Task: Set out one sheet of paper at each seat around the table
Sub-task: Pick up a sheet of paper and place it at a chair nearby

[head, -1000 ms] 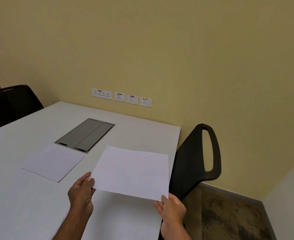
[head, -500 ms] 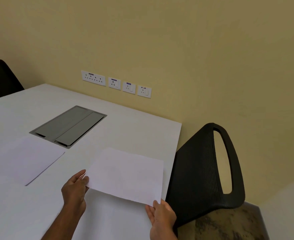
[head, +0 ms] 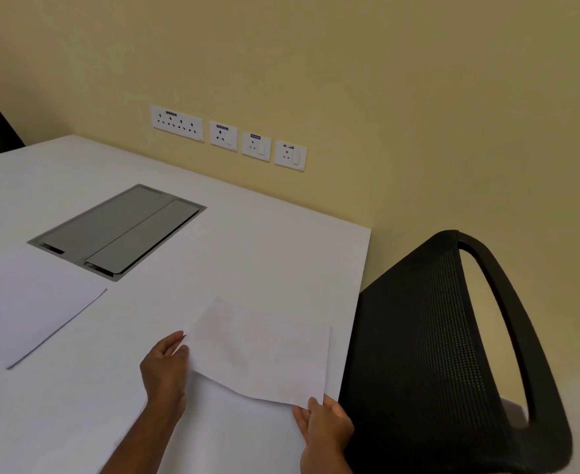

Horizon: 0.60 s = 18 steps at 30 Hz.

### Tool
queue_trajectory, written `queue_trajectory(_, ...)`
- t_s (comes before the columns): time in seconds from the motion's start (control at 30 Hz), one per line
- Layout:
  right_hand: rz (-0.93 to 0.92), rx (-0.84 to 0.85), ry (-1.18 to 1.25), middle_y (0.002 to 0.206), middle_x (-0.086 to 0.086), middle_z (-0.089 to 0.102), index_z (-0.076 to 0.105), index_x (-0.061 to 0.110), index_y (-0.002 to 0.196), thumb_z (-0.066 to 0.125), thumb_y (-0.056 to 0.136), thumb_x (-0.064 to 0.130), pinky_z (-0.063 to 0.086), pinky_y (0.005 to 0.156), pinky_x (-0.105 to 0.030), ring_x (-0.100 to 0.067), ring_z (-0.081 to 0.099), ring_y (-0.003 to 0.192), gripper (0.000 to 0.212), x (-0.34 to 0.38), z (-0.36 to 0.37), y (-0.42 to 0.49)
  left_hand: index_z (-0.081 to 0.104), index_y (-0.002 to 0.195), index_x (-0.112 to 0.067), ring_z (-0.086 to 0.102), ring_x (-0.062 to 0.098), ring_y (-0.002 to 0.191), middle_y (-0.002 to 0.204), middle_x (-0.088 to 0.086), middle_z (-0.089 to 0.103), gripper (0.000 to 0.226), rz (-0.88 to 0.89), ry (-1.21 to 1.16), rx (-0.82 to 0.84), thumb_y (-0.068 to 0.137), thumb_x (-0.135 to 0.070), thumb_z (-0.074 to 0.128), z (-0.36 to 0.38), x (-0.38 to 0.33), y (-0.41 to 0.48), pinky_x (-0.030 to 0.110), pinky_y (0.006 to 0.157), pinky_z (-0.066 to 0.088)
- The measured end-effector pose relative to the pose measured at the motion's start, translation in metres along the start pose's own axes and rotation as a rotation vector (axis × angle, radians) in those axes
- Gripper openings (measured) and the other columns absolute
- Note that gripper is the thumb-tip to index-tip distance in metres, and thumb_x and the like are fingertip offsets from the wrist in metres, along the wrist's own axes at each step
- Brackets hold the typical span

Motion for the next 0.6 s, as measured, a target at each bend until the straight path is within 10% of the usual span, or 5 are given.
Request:
queue_trajectory(0.27,-0.042,-0.041,-0.07,0.092,-0.02,0.067,0.064,-0.01,0.115,0.057,0.093,-0.015,0.06,0.081,-0.046,-0.035,0.069,0.073,0.024,-0.011,0.011,0.019,0.063,0.123,-0.009,0.061,0.024,0.111,0.122,0.01,0.067,0.04,0.256,0.321,0.057,0.087,0.008,0.053,0.008,0.015,0.009,0.036,0.096,0.047)
queue_trajectory(0.6,-0.245,-0.053,-0.286,0.091,-0.022,0.07,0.065,-0.003,0.1,0.067,0.088,-0.011,0.055,0.042,-0.025,-0.033,0.07,0.062,0.014,-0.021,0.019,0.034,0.063,0.125,-0.011,0.04,0.023,0.141,0.157,0.002,0.037,0.057,0.428,0.617,0.239,0.085,0.019,0.038,0.017,0.03,0.021,0.045,0.112,0.039)
Point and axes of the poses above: each hand's wrist, its own y-axis towards the middle knuckle, its own z-axis out of the palm, x = y × z, the point moved 4 cm from there along y, towards the middle knuckle
